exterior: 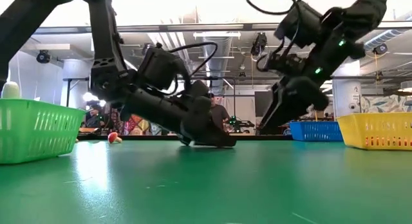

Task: Sort produce into baskets
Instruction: Put the red mushroom into the blue bin

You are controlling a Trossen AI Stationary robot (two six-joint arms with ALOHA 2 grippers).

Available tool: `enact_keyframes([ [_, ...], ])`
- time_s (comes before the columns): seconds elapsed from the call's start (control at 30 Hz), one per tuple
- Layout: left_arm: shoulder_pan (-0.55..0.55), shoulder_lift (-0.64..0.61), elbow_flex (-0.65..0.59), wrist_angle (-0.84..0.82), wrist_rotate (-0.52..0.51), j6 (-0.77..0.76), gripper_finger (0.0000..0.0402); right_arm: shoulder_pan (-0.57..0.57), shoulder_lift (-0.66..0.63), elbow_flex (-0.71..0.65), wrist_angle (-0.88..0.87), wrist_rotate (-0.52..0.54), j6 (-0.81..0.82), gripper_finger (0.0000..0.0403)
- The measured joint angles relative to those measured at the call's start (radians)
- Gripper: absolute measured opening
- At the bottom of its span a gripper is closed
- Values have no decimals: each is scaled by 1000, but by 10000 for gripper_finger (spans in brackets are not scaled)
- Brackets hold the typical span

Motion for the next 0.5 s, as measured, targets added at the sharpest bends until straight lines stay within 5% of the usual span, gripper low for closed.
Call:
enact_keyframes([
  [0.1,0,-49,-45,-15,17,-17,96,-7,64,-3,133,-22,-55,243],
  [0.3,-4,-224,-159,-4,15,-20,170,-38,161,-3,431,-247,-101,232],
  [0.5,-5,-429,-298,0,11,-19,218,-54,278,6,571,-287,-121,232],
])
